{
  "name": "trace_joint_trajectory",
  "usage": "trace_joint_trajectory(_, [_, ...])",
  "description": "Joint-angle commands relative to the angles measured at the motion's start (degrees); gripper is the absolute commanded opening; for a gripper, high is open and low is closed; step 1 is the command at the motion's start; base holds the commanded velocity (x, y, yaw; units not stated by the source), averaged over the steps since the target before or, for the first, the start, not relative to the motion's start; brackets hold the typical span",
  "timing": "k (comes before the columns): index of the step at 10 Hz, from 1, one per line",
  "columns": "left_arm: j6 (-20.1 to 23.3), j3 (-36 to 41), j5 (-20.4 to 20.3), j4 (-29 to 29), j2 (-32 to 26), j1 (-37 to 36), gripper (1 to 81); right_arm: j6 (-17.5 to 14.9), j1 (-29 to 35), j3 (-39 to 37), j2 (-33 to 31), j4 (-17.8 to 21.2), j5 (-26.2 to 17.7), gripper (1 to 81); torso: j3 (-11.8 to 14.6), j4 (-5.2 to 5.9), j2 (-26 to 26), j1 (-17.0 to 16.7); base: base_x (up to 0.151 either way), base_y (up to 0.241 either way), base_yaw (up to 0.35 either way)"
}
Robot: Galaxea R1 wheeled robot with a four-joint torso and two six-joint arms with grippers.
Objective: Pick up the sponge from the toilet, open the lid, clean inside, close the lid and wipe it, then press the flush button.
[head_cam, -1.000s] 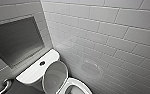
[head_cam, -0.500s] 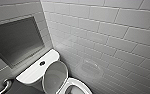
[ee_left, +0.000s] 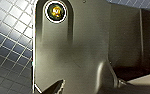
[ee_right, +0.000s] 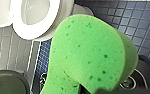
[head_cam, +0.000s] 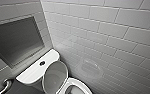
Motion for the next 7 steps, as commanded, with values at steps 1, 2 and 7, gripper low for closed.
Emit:
trace_joint_trajectory(1, [0.1,0.1,4.0,0.3,-0.4,-0.6,81.1,0.3,8.5,-0.4,-3.9,3.0,-7.2,1.0,0.0,0.00,0.0,0.0,0.000,0.000,0.000])
trace_joint_trajectory(2, [0.1,0.1,4.0,0.3,-0.4,-0.5,81.1,0.3,11.6,-0.7,-3.9,3.4,-9.0,1.0,0.0,0.00,0.0,0.0,0.000,0.000,0.000])
trace_joint_trajectory(7, [0.1,0.0,3.9,0.2,-0.3,-0.6,81.1,0.4,23.5,-1.9,1.0,4.1,-20.7,1.0,0.0,0.00,0.0,0.0,0.000,0.000,0.000])
